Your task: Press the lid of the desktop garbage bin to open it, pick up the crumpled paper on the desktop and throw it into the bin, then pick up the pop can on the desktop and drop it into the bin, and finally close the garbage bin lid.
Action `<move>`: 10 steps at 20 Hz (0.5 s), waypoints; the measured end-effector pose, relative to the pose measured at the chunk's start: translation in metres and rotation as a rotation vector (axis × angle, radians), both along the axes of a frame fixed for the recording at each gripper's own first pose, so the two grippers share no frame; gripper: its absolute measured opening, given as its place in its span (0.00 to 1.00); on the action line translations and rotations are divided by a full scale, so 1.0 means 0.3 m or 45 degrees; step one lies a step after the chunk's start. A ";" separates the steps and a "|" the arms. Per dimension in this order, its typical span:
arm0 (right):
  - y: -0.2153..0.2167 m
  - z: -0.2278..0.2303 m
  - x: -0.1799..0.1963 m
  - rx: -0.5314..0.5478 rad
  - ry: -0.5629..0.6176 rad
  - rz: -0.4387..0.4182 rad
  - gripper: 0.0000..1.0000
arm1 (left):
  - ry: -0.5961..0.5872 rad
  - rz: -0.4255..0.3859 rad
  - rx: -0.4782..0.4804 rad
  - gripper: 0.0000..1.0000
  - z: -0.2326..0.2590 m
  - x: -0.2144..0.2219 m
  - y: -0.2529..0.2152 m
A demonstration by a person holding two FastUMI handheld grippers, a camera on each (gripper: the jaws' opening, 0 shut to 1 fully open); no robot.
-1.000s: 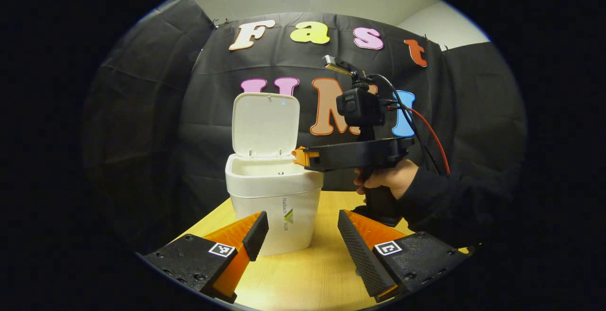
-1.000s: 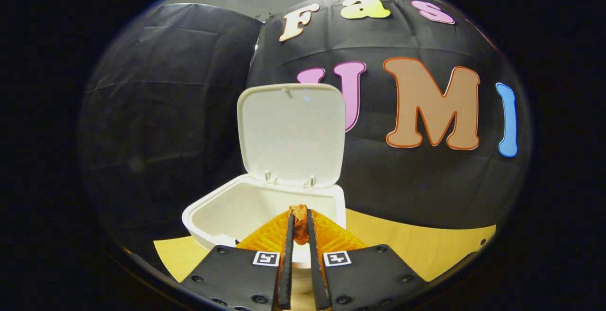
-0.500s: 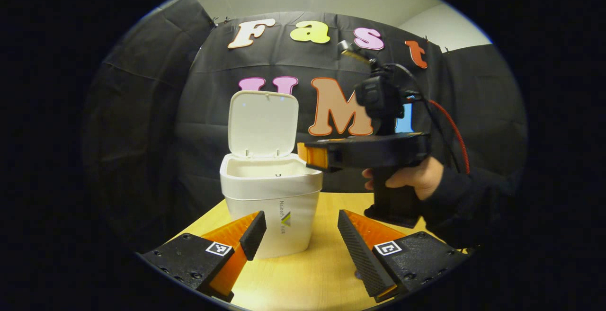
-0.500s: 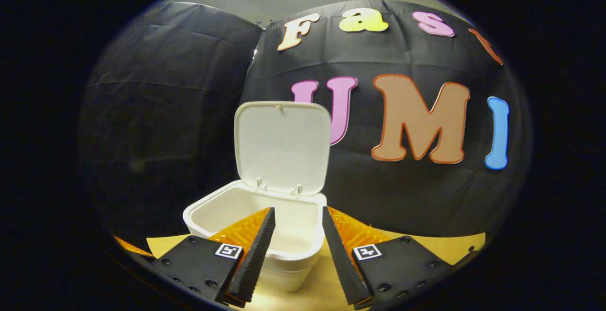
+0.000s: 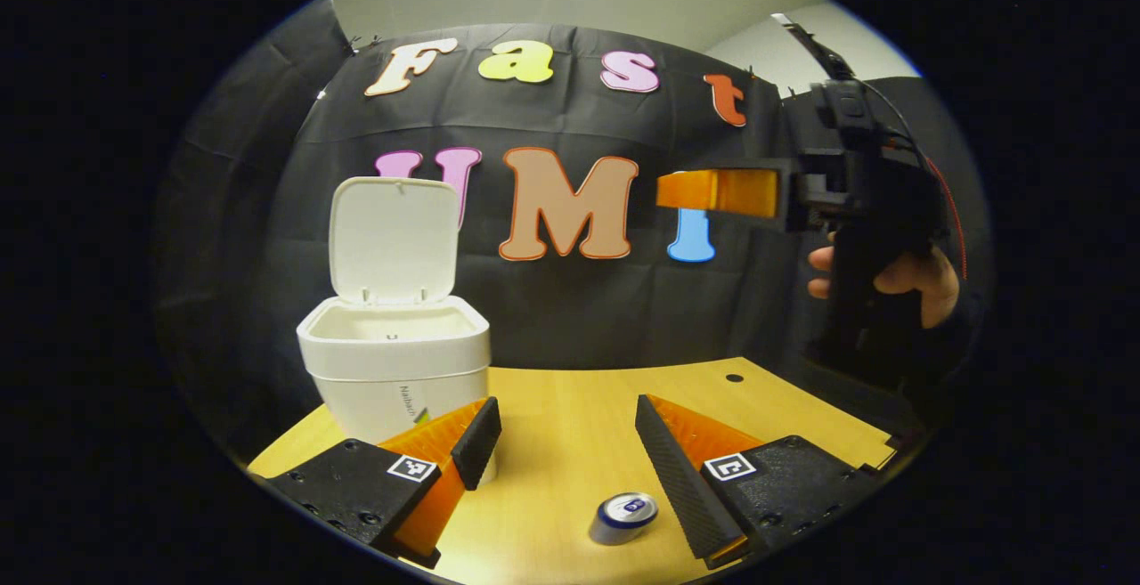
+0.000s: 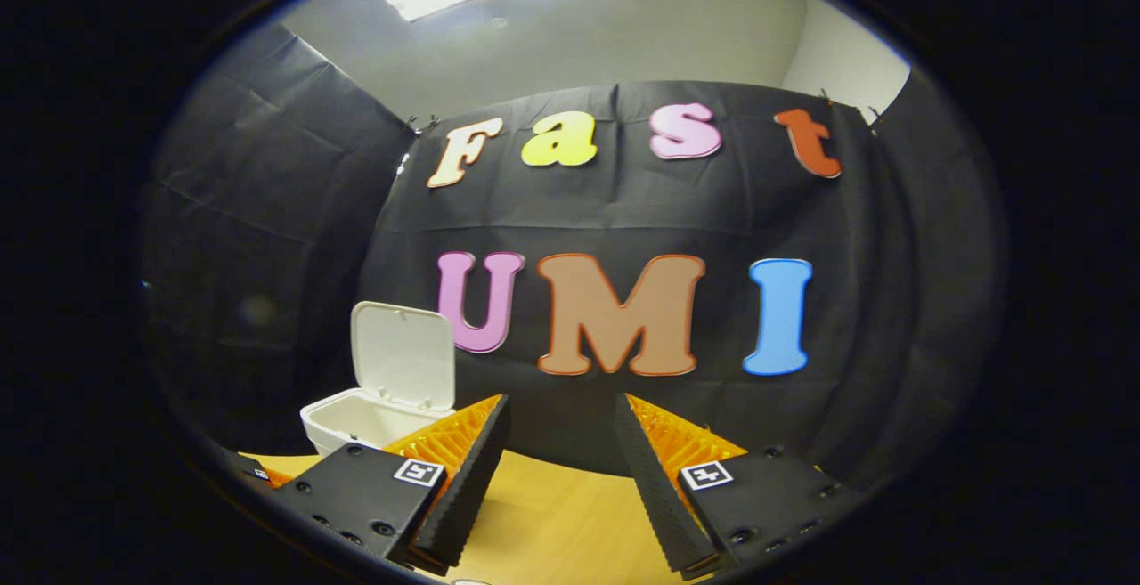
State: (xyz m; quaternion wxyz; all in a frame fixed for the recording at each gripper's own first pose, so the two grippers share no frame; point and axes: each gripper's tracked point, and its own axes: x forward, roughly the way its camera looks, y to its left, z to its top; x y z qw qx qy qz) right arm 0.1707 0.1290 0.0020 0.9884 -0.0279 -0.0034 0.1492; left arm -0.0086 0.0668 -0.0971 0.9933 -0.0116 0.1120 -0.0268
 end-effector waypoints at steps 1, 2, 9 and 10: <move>-0.086 -0.006 -0.016 -0.009 -0.005 -0.049 0.81 | 0.009 -0.014 -0.004 0.93 -0.011 0.003 -0.031; -0.153 -0.018 -0.028 -0.018 -0.002 -0.091 0.81 | 0.020 -0.027 -0.007 0.93 -0.023 0.007 -0.057; -0.532 -0.175 -0.147 0.051 0.154 -0.319 0.82 | 0.172 -0.063 -0.007 0.93 -0.215 -0.020 -0.182; -0.564 -0.202 -0.163 0.056 0.180 -0.342 0.82 | 0.203 -0.057 -0.007 0.93 -0.248 -0.028 -0.188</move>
